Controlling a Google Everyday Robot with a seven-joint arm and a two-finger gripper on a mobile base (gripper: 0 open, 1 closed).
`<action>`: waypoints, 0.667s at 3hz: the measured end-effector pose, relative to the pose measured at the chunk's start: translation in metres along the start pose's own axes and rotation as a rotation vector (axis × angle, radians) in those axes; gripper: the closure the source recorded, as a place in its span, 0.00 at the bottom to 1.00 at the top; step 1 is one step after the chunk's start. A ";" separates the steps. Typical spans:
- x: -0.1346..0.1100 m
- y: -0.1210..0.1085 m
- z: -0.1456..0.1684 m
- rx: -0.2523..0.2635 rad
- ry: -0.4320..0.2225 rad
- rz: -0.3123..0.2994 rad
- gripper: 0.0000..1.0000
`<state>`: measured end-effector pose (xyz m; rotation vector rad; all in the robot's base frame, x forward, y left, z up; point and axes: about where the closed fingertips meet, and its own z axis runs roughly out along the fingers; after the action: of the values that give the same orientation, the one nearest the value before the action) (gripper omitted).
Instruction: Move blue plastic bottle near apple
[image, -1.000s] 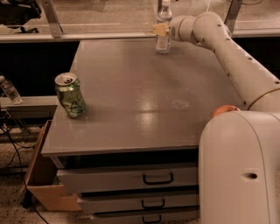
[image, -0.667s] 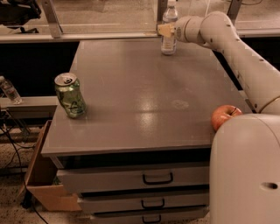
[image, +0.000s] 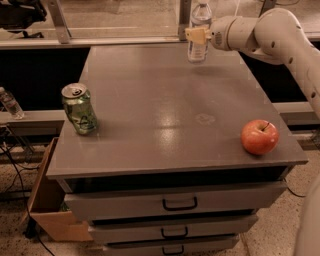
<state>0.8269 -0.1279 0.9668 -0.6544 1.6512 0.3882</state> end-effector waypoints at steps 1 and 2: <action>0.006 0.040 -0.046 -0.068 0.023 0.038 1.00; 0.006 0.040 -0.046 -0.068 0.023 0.038 1.00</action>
Offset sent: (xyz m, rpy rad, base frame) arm -0.0521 0.0004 0.0065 0.0222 0.0347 0.0477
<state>0.7657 -0.1251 0.9658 -0.6810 1.6799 0.4680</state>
